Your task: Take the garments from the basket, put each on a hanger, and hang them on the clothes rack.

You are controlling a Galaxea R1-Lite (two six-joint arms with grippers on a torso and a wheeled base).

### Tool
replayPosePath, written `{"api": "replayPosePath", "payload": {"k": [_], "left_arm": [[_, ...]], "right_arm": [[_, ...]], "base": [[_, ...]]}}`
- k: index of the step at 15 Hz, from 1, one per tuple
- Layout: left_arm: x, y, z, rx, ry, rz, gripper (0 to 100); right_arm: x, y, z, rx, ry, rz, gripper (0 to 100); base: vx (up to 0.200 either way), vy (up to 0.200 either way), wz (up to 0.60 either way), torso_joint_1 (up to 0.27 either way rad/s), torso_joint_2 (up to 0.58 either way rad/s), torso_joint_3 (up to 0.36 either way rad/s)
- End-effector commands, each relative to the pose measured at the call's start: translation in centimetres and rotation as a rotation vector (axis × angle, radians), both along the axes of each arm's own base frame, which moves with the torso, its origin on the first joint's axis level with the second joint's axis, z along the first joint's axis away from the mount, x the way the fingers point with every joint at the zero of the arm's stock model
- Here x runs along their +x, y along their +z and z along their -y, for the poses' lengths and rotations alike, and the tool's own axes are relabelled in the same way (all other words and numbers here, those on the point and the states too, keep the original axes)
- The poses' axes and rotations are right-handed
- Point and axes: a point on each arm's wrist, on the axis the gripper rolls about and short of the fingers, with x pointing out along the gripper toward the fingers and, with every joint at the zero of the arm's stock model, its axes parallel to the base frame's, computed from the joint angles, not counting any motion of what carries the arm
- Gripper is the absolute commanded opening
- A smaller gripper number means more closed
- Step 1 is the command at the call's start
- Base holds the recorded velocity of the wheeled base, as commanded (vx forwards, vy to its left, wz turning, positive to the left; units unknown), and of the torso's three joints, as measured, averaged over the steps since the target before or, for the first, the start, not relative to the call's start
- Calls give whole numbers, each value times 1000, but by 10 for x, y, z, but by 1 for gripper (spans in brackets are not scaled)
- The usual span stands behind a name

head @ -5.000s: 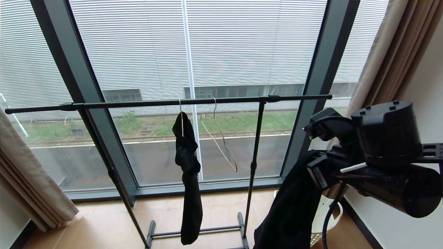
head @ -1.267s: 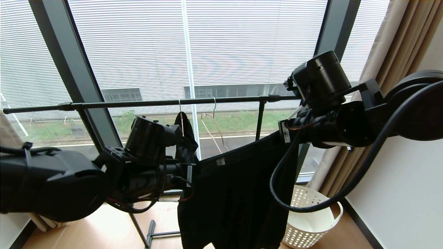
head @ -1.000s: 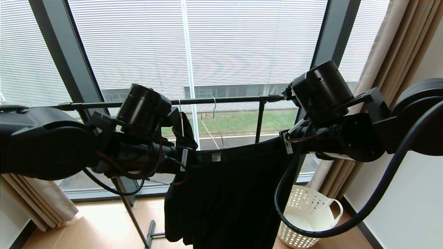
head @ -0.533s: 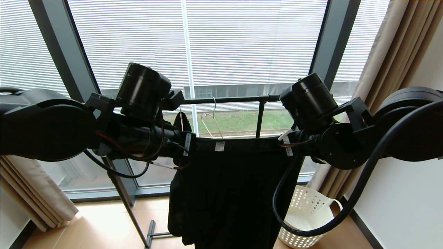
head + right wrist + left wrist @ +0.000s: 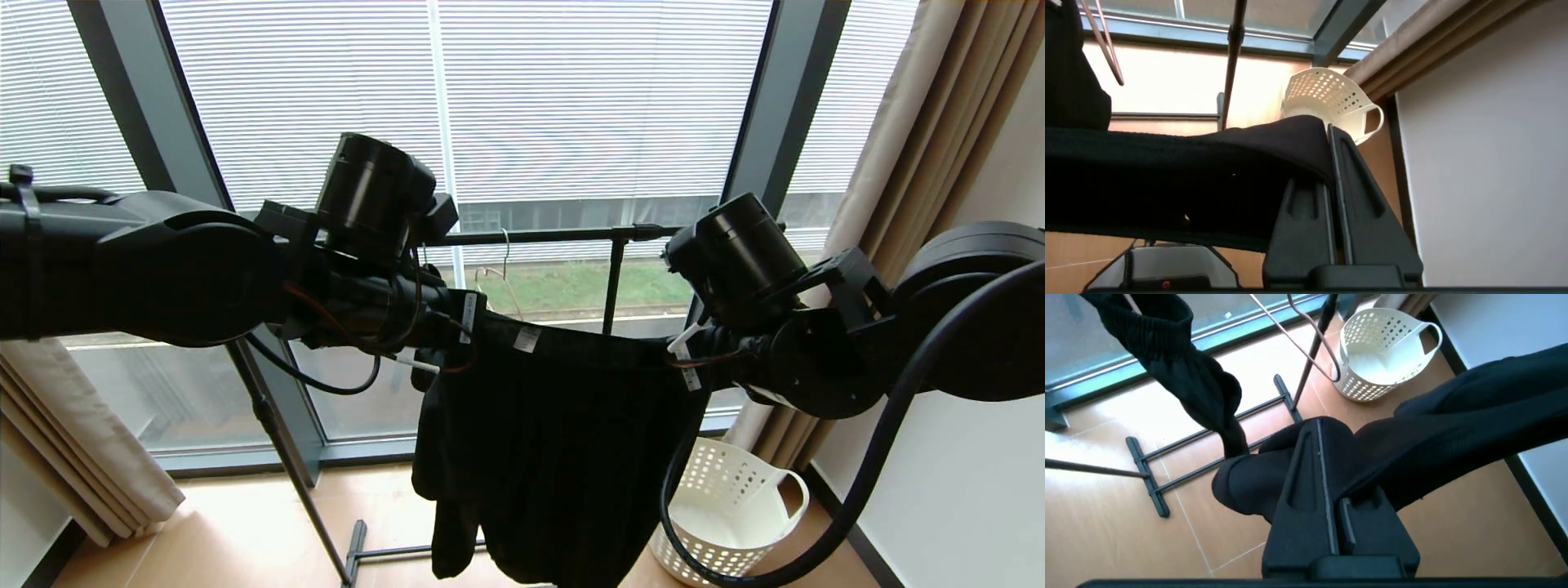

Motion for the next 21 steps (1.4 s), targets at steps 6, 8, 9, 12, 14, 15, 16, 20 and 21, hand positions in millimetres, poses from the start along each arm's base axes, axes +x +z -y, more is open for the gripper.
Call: {"api": "replayPosePath", "payload": {"k": [6, 8, 9, 12, 14, 15, 16, 20, 21], "left_arm": [[-4, 22, 27, -33, -65, 40, 0], [-5, 24, 27, -34, -63, 43, 0], [-6, 24, 26, -35, -63, 44, 0], [-6, 23, 26, -31, -63, 39, 0], [-5, 24, 26, -34, -60, 43, 0], [-5, 25, 26, -35, -58, 46, 0], [-5, 25, 26, -36, -58, 47, 0], [-6, 25, 26, -34, -58, 48, 0], [-7, 25, 27, -33, -62, 49, 0]], "right_arm": [[-22, -40, -19, 160, 432, -177, 100], [-25, -48, -19, 242, 535, -160, 100], [-27, -49, -19, 265, 562, -150, 100], [-36, -48, -12, 317, 656, -113, 100], [-39, -51, 8, 212, 709, -108, 100], [-46, -52, 19, 185, 803, -106, 100], [-50, -50, 24, 226, 880, -92, 100], [-43, -47, 19, 333, 920, -51, 100], [-41, -47, 16, 370, 899, -52, 100]], "base": [[0, 0, 0, 0, 0, 0], [0, 0, 0, 0, 0, 0], [0, 0, 0, 0, 0, 0], [0, 0, 0, 0, 0, 0], [0, 0, 0, 0, 0, 0], [0, 0, 0, 0, 0, 0], [0, 0, 0, 0, 0, 0], [0, 0, 0, 0, 0, 0], [0, 0, 0, 0, 0, 0]]}}
